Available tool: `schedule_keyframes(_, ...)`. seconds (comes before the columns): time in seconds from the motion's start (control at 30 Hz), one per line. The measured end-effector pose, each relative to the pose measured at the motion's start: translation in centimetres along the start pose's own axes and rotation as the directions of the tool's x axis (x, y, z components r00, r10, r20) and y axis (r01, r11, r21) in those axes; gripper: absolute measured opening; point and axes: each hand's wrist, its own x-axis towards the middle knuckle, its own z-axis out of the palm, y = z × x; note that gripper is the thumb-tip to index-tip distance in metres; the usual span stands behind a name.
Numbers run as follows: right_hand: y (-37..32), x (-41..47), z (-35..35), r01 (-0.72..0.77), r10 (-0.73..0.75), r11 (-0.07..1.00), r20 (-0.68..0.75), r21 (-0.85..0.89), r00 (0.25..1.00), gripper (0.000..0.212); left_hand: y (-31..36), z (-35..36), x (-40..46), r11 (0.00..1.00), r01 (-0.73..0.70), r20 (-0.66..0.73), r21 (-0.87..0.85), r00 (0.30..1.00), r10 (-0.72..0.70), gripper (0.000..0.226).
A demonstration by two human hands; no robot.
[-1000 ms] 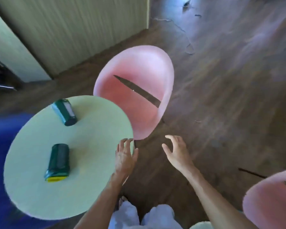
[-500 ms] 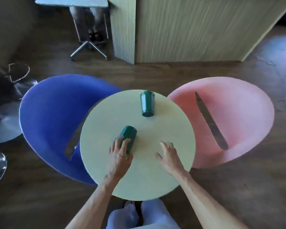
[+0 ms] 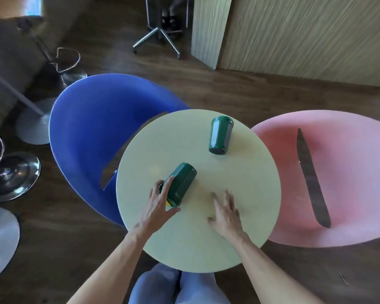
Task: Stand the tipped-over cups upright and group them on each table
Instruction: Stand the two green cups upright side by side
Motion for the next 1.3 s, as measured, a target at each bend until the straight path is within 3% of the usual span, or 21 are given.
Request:
schedule_keyframes(0.13,0.9,0.1,0.6,0.016,-0.015,1.0,0.007,-0.005,1.0,0.084,0.5,-0.5,0.2,1.0,-0.002,-0.018,0.018,1.0,0.002,0.098)
schedule_keyframes(0.33,0.8,0.1,0.7,-0.025,0.019,0.996,0.069,0.08,0.997,0.088,3.4,-3.9,2.8,0.966,-0.081,-0.08,0.244,0.991,0.103,0.091)
schedule_keyframes(0.47,0.7,-0.1,1.0,-0.017,0.014,0.996,0.036,0.084,0.999,0.088,6.2,-5.7,6.5,0.941,-0.103,-0.08,0.324,0.988,0.136,0.087)
schedule_keyframes(0.7,1.1,-0.1,1.2,0.001,-0.002,0.999,0.005,0.047,1.0,0.086,8.1,-6.0,11.2,0.941,-0.068,-0.011,0.33,0.997,0.075,0.08)
schedule_keyframes(0.9,1.0,2.2,-1.1,-0.054,0.101,0.98,-0.248,0.19,0.963,0.061,7.8,-5.7,10.8,0.963,-0.067,0.032,0.261,0.998,0.06,0.078)
schedule_keyframes(1.07,0.4,9.2,-8.0,-0.075,0.277,0.807,-0.264,0.586,0.924,0.072,7.7,-6.1,11.3,0.971,-0.059,0.068,0.233,0.997,0.044,0.078)
schedule_keyframes(1.17,-0.8,14.0,-12.2,-0.132,0.319,0.714,-0.152,0.687,0.935,0.083,7.6,-6.2,11.6,0.98,-0.05,0.07,0.195,0.997,0.036,0.078)
schedule_keyframes(1.3,-1.7,19.3,-13.9,-0.224,0.37,0.594,-0.016,0.772,0.929,0.079,7.6,-6.2,11.7,0.985,-0.032,0.072,0.171,0.997,0.02,0.079)
